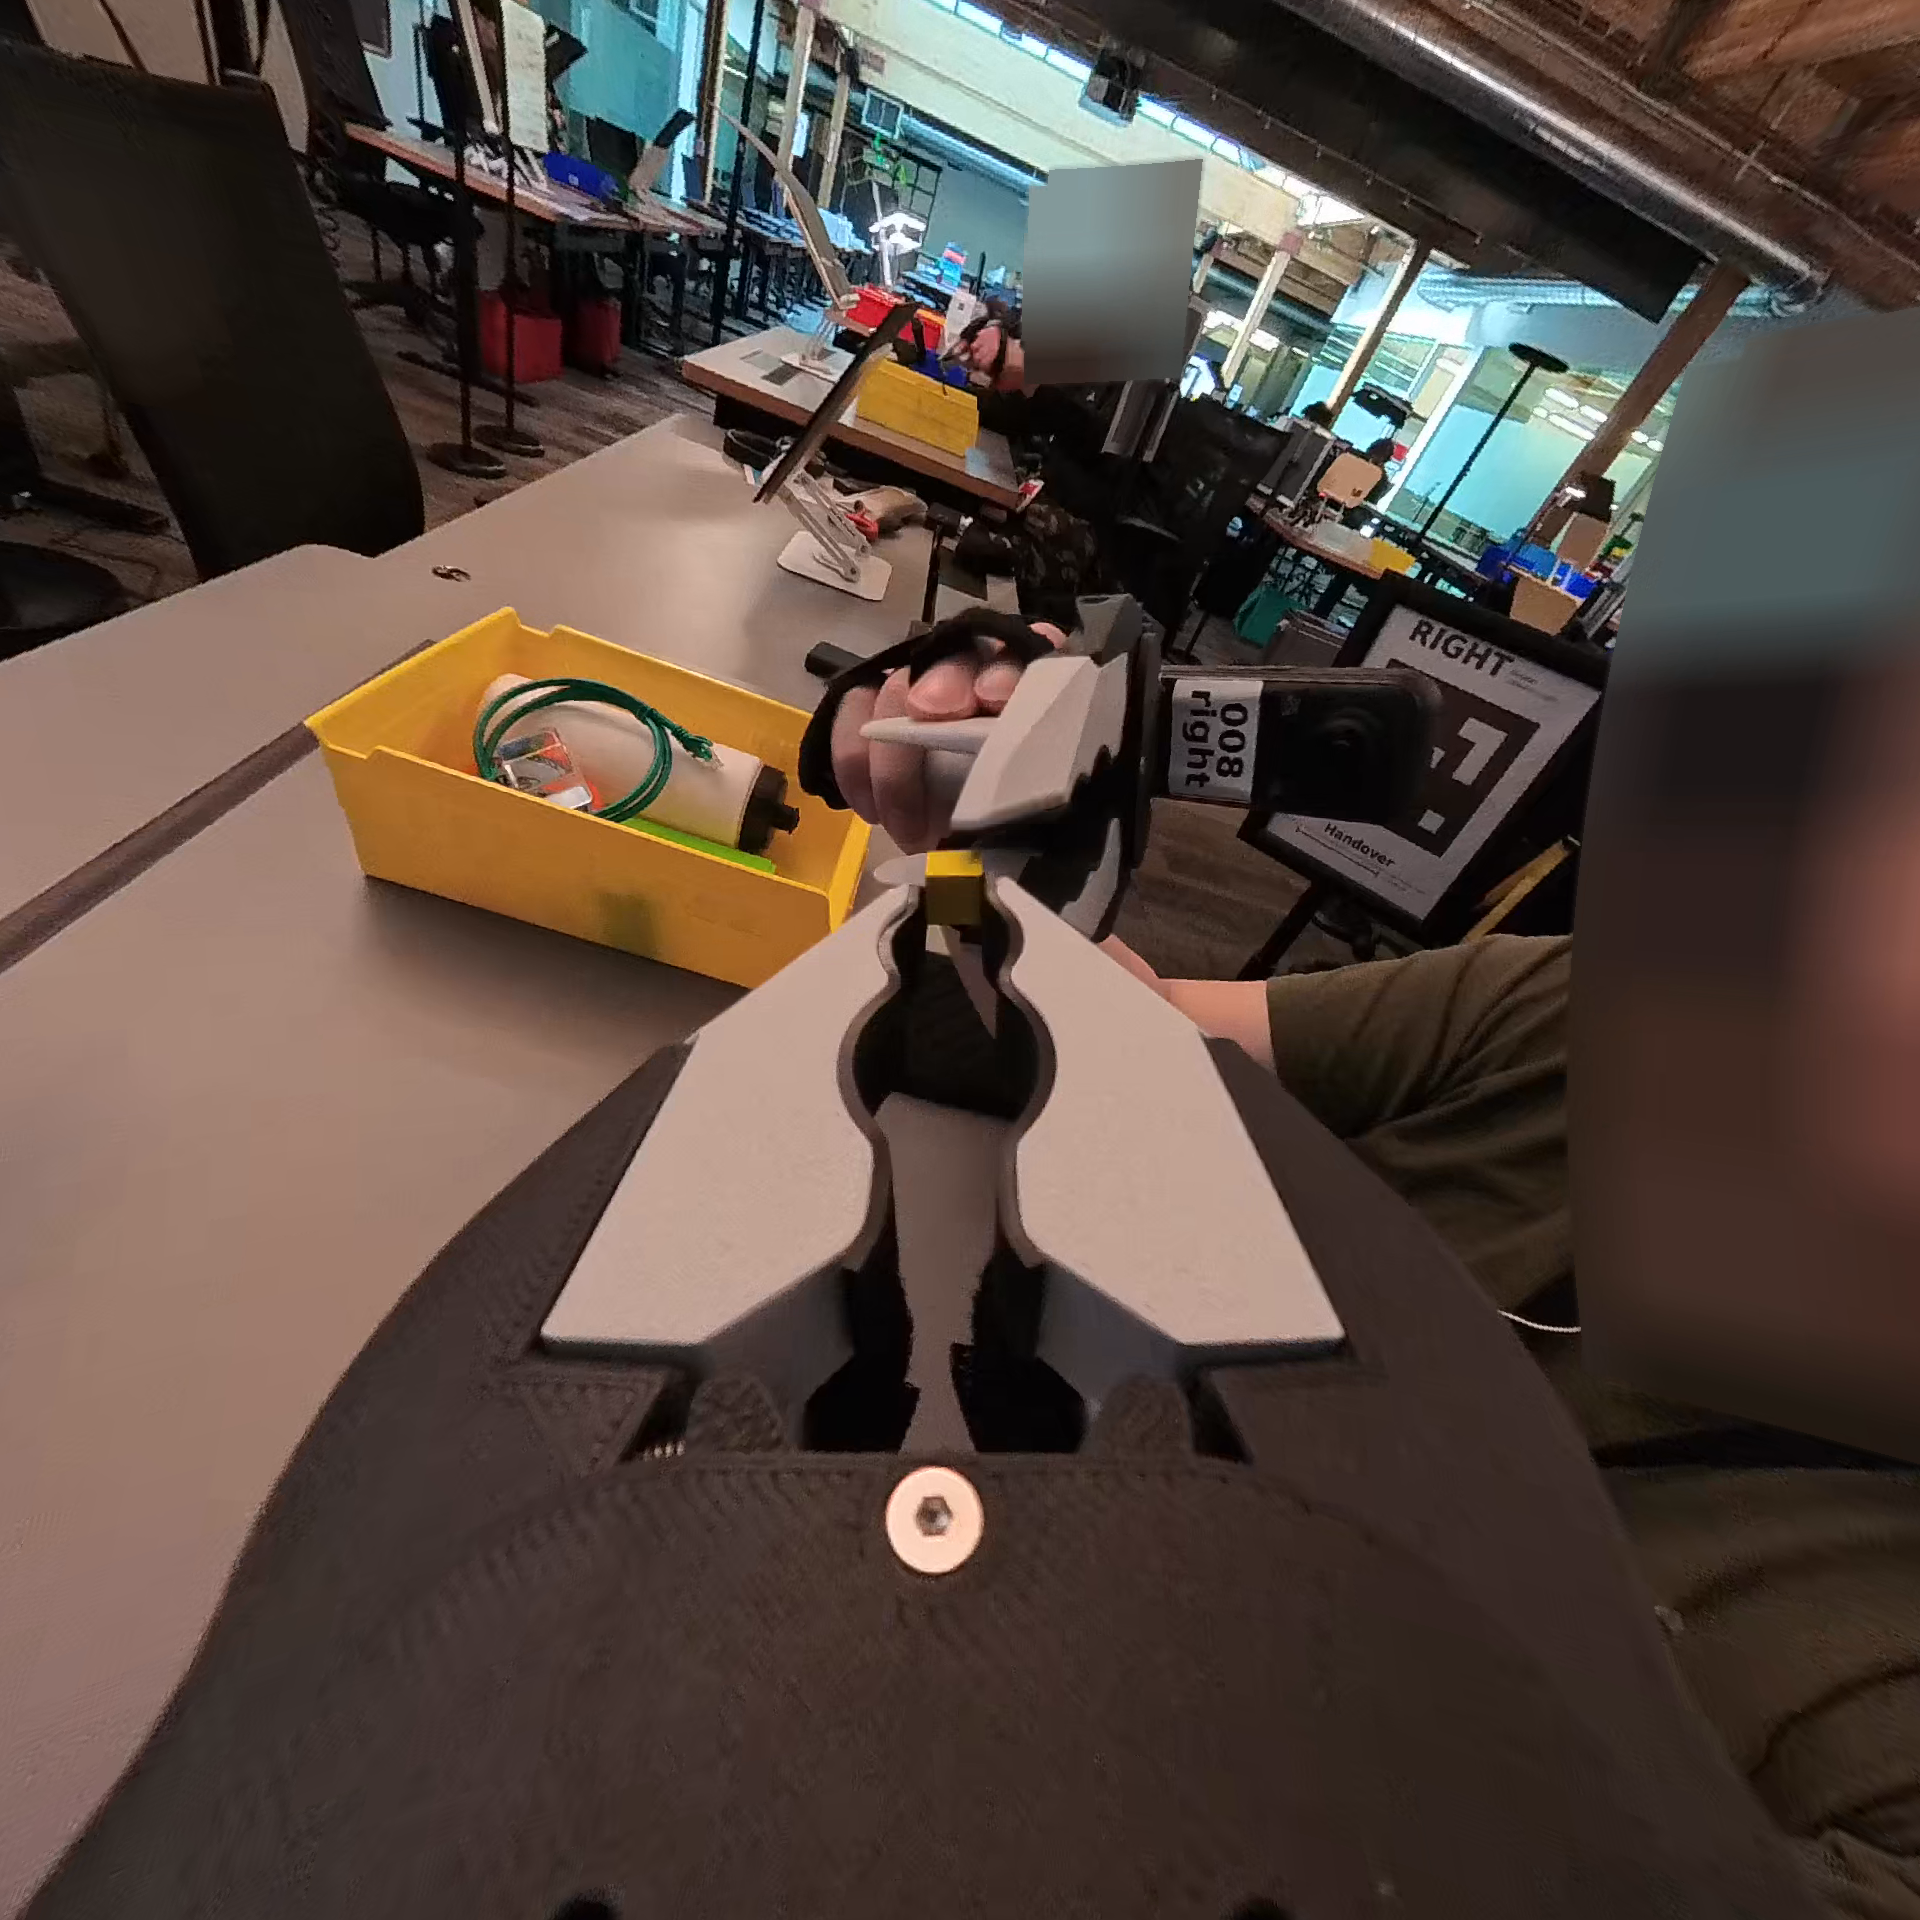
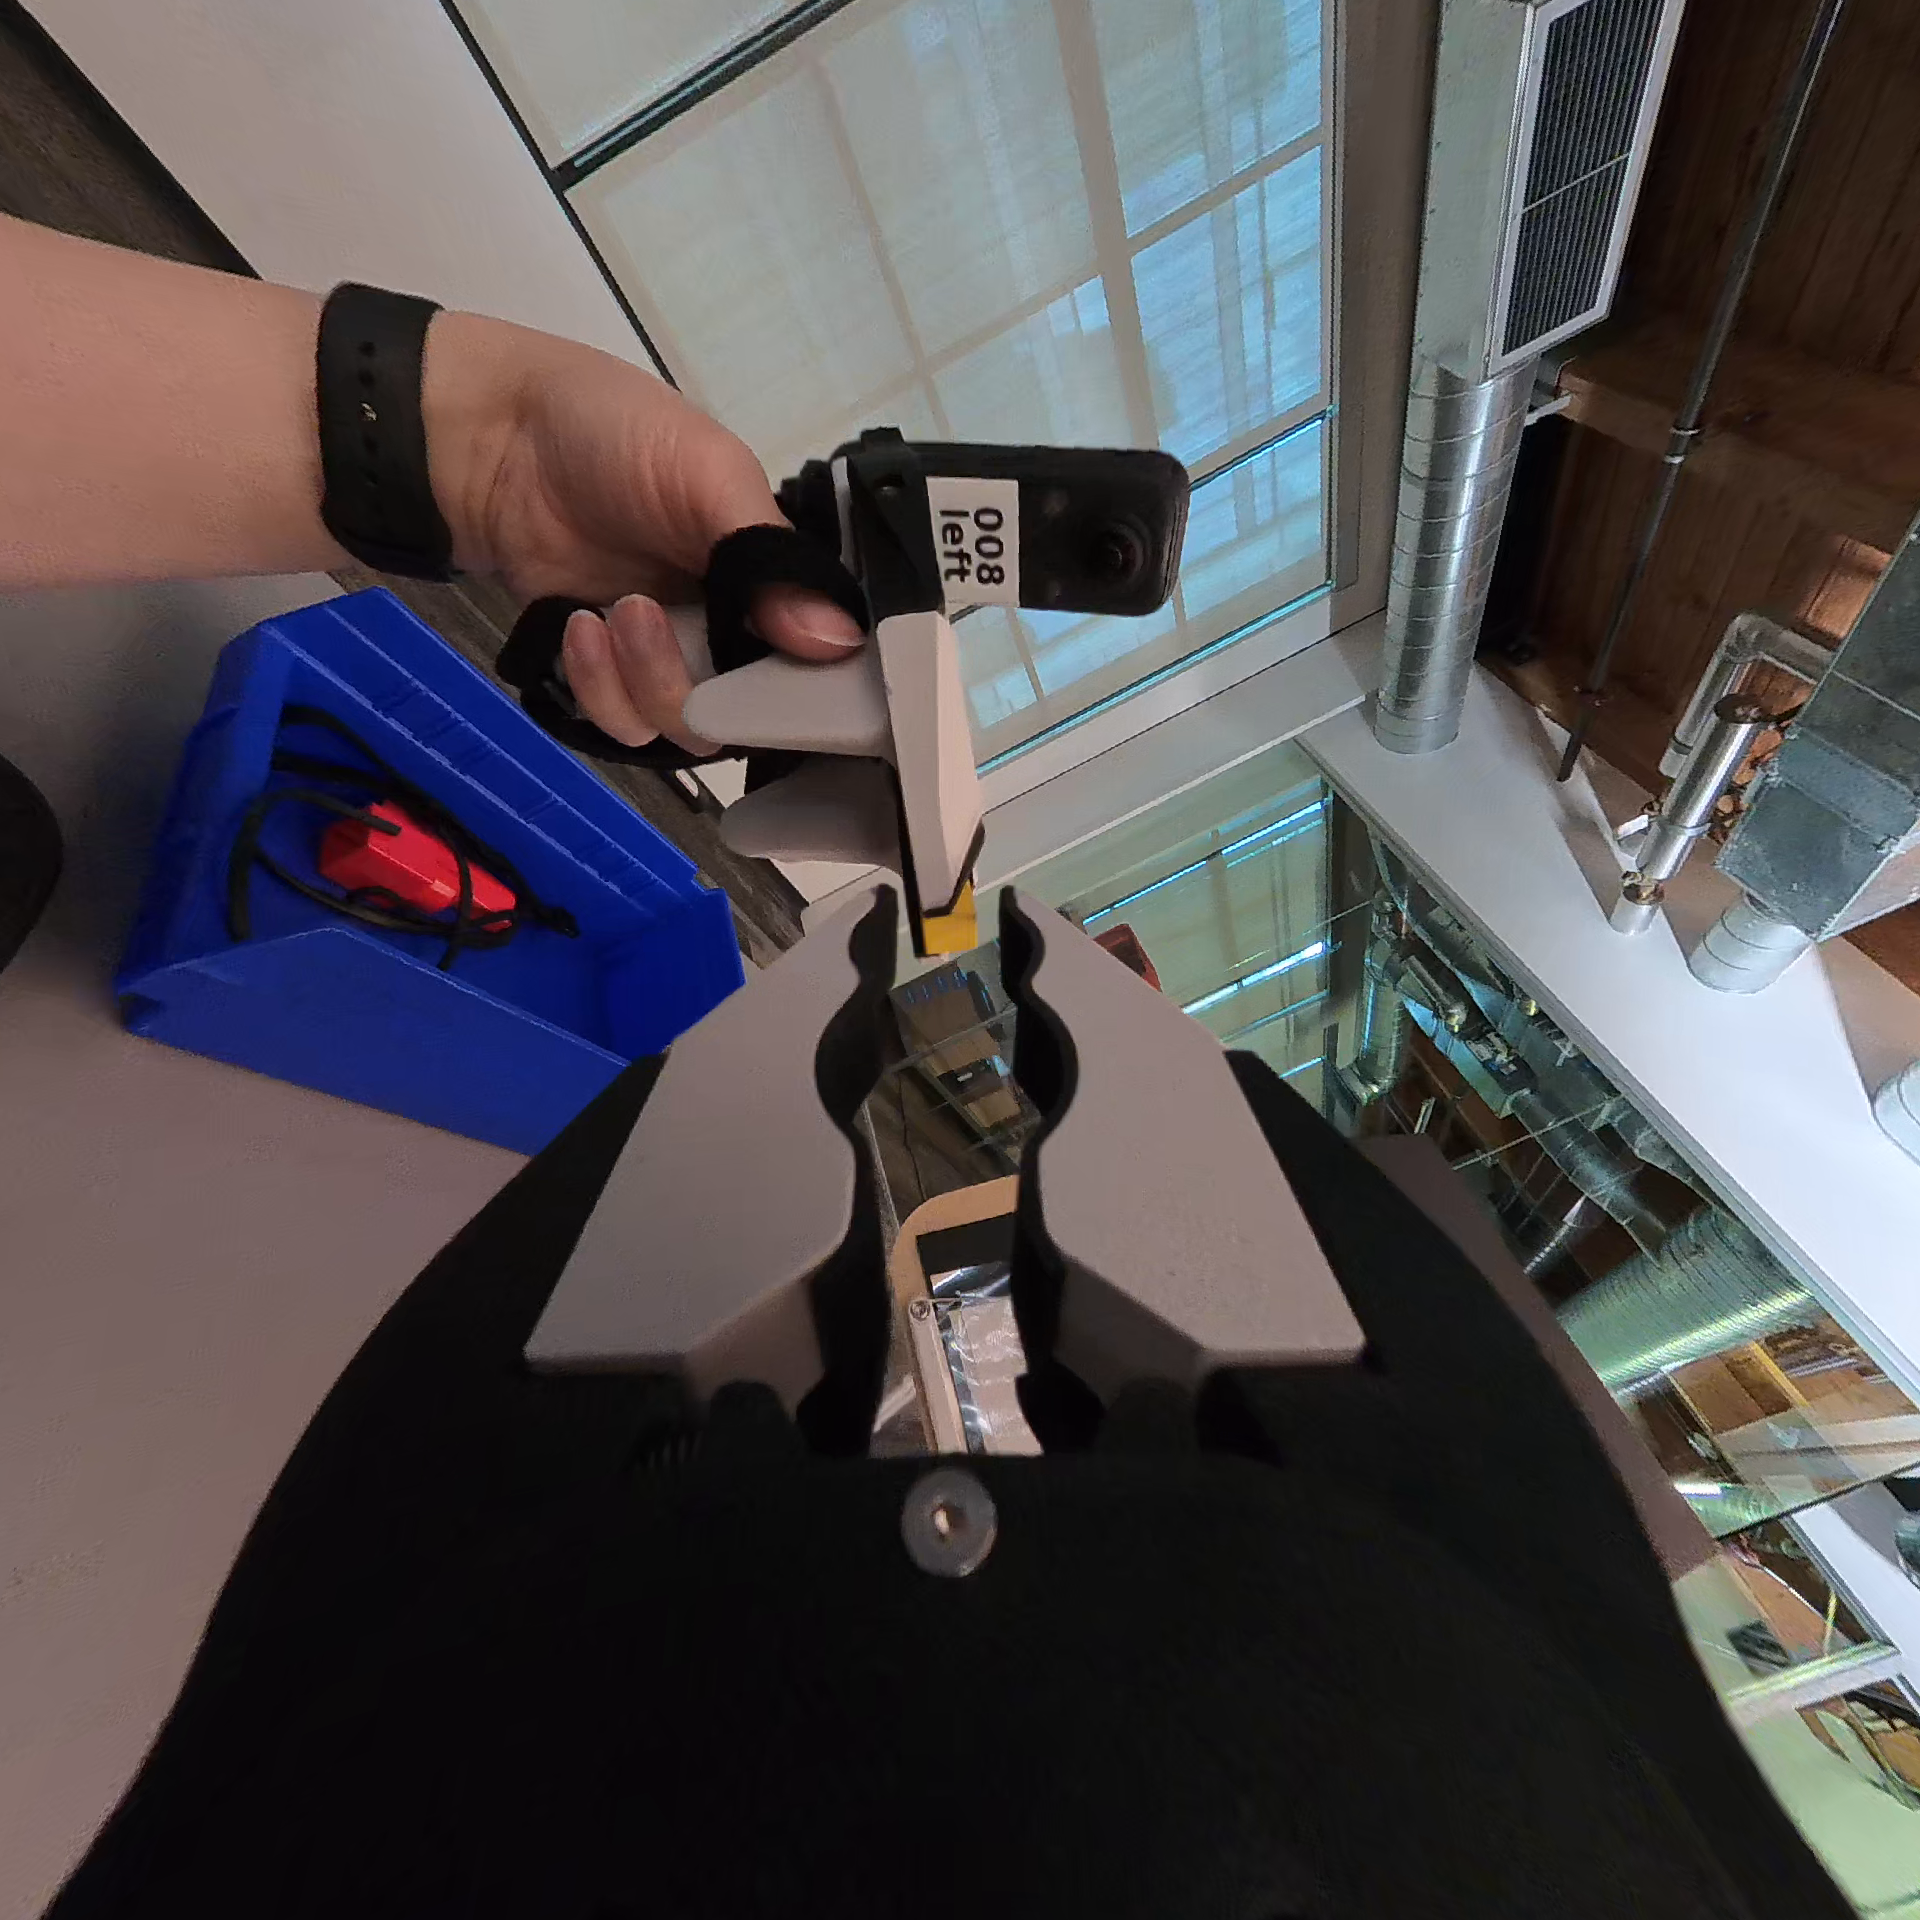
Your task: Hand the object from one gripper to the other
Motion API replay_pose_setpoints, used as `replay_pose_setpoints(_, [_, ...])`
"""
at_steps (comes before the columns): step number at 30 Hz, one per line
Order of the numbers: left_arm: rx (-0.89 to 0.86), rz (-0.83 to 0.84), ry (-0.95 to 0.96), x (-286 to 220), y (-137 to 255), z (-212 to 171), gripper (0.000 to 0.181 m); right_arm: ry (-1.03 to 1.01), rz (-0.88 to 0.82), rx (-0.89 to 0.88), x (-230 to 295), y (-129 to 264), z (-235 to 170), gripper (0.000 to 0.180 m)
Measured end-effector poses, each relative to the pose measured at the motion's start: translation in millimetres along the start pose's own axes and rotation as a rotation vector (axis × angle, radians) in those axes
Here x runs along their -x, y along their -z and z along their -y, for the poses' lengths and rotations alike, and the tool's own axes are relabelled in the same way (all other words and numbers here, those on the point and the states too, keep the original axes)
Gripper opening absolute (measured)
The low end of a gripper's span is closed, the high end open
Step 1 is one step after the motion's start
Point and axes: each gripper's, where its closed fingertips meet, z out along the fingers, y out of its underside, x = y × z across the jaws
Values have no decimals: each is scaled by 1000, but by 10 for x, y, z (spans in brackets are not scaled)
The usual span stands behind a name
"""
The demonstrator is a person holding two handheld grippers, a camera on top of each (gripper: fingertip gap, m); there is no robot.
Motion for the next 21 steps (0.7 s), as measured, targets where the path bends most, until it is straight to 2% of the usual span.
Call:
replay_pose_setpoints(3, [-3,-25,0,-46,-5,6,8,-14,4,-11,-5,12,21,10])
replay_pose_setpoints(7, [-14,-58,-21,-120,-10,27,9,-68,28,-42,-19,41,90,10])
replay_pose_setpoints(9, [-57,-36,-38,-103,0,98,30,-57,25,-41,-28,57,100,9])
replay_pose_setpoints(11, [-94,113,-67,82,48,174,51,-20,-51,15,-139,55,25,9])
replay_pose_setpoints(13, [-97,302,-169,252,123,226,58,58,-163,104,-281,55,-75,9])
replay_pose_setpoints(17, [-145,528,-428,159,160,439,46,315,-319,270,-396,27,-139,9])
replay_pose_setpoints(21, [-83,782,-652,114,155,487,40,361,-385,307,-431,-7,-62,9])
